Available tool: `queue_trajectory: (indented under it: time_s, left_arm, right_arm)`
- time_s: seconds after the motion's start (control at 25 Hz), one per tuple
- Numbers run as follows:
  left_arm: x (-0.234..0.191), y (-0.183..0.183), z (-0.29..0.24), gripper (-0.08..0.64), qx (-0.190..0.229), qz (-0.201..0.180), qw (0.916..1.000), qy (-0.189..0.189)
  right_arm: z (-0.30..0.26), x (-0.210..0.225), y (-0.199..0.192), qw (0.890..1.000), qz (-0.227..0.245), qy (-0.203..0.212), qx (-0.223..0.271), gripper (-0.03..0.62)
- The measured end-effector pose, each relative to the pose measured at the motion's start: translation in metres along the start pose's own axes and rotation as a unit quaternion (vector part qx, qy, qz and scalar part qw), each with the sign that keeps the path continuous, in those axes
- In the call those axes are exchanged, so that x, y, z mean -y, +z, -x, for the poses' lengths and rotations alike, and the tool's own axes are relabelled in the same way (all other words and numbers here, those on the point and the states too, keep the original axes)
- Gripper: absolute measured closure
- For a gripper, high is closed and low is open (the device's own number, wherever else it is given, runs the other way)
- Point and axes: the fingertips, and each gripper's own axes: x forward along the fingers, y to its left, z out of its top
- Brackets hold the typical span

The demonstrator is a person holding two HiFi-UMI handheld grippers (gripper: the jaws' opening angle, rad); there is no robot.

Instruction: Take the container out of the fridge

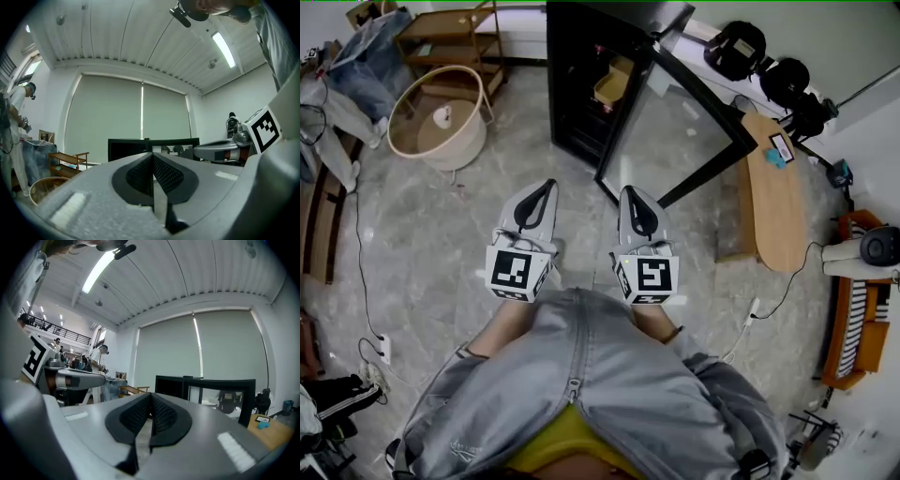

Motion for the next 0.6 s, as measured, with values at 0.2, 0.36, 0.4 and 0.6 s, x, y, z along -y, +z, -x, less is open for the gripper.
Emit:
queue_trajectory:
  time_s: [0.2, 0.36, 0.4, 0.6]
  left_arm:
    - [-0.065, 0.002, -0.049, 0.555, 0.000, 0.001, 0.9997, -0.023]
    - [-0.095, -0.004, -0.085, 0.555, -0.011, 0.009, 0.9986, -0.051]
    - [-0.101, -0.006, -0.094, 0.555, -0.014, 0.013, 0.9981, -0.058]
    - [-0.120, -0.021, -0.133, 0.555, -0.028, 0.026, 0.9948, -0.095]
  right_arm:
    - [-0.074, -0.001, 0.004, 1.000, 0.002, -0.025, -0.005, 0.592]
    - [-0.115, 0.004, 0.003, 0.999, 0.000, -0.050, -0.018, 0.592]
    - [-0.124, 0.006, 0.002, 0.998, -0.001, -0.056, -0.022, 0.592]
    - [-0.153, 0.018, -0.008, 0.995, -0.007, -0.090, -0.043, 0.592]
